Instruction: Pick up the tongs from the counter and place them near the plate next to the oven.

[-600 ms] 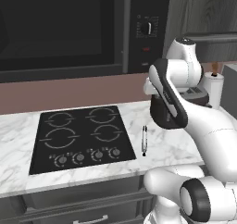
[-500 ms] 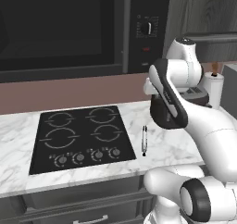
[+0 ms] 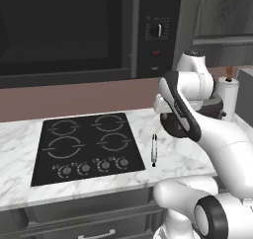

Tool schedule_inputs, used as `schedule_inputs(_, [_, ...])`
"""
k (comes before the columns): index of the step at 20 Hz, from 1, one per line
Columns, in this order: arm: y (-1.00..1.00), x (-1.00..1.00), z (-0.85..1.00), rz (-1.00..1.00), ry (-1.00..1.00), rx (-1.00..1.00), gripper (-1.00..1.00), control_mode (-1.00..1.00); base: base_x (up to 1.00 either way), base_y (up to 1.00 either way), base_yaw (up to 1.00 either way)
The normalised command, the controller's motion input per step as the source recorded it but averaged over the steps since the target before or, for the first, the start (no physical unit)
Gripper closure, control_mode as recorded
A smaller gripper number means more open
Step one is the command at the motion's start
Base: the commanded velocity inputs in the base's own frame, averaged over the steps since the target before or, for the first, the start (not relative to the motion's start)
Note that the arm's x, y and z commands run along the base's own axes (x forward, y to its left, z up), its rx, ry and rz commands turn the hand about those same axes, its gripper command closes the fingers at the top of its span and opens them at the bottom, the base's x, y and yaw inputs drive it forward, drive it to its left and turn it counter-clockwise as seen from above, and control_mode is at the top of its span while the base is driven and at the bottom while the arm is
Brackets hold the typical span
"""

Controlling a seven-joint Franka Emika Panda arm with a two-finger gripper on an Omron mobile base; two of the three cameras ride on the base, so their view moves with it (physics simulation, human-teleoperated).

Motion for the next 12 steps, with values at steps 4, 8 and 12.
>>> schedule_inputs(4, [0.04,-0.10,-0.82,-0.06,0.15,0.10,-1.00,-1.00,0.00,0.00,0.00])
schedule_inputs(8, [0.06,0.00,-0.78,-0.15,0.06,0.11,-1.00,-1.00,0.00,0.00,0.00])
schedule_inputs(12, [0.13,0.11,-0.74,-0.22,0.00,0.04,-1.00,-1.00,0.00,0.00,0.00])
